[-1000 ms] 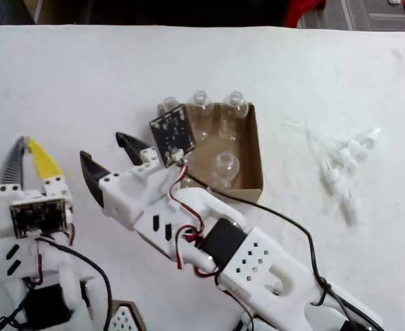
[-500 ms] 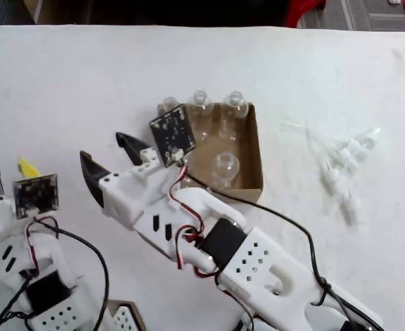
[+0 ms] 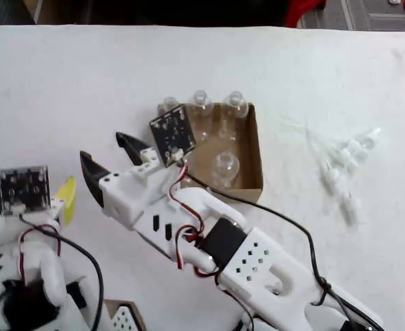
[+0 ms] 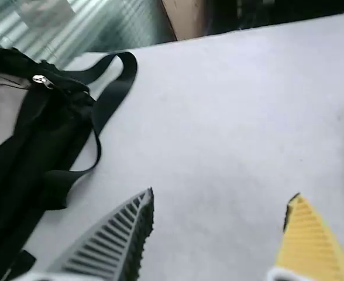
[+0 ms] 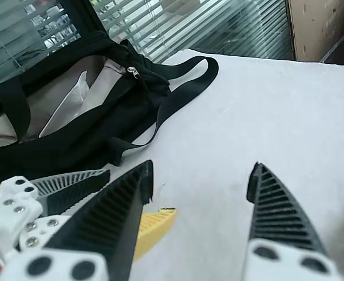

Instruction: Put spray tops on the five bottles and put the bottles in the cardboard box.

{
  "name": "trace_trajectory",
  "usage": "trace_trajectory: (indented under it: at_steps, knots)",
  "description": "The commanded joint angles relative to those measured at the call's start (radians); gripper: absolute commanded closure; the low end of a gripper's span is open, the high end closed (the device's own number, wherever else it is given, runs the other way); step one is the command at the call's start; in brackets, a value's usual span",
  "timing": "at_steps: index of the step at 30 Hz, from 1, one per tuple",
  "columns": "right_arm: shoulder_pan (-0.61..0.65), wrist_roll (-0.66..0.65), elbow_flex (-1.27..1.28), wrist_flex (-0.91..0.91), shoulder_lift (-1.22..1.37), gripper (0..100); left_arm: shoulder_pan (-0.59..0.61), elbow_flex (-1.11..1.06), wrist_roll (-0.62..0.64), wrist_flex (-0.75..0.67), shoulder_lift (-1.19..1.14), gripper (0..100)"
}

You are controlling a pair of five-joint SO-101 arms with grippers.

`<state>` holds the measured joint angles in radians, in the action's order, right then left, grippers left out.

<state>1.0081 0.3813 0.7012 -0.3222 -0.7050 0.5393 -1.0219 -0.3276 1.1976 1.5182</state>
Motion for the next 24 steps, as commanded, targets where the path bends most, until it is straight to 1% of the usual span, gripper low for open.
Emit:
trace_trajectory:
  at_steps: [1, 5, 7, 10, 12, 14, 16, 21, 24]
  knots:
    - [0.002, 0.017, -0.049, 0.007, -0.004, 75.8, -0.143, 0.118, 0.109, 0.054, -0.107, 66]
    - [-0.001, 0.017, -0.049, 0.044, -0.004, 75.7, -0.375, 0.109, 0.12, 0.061, 0.01, 66]
    - [-0.004, 0.017, -0.051, 0.039, -0.015, 75.7, -0.415, 0.049, 0.12, 0.003, 0.104, 66]
    - [-0.01, 0.018, -0.068, 0.019, -0.01, 75.7, -0.377, -0.086, 0.11, -0.094, 0.255, 66]
    - [0.01, 0.018, -0.072, 0.008, 0.002, 75.7, -0.343, -0.161, 0.11, -0.164, 0.331, 68]
    - [0.039, 0.018, -0.083, -0.004, 0.015, 75.8, -0.309, -0.198, 0.11, -0.233, 0.321, 71]
    - [0.038, 0.018, -0.097, -0.018, 0.03, 75.8, -0.289, -0.218, 0.11, -0.279, 0.303, 73]
    - [0.038, 0.018, -0.104, -0.019, 0.084, 76.1, -0.302, -0.222, 0.118, -0.341, 0.303, 73]
    - [0.035, 0.018, -0.126, -0.033, 0.097, 76.1, -0.337, -0.249, 0.114, -0.364, 0.303, 73]
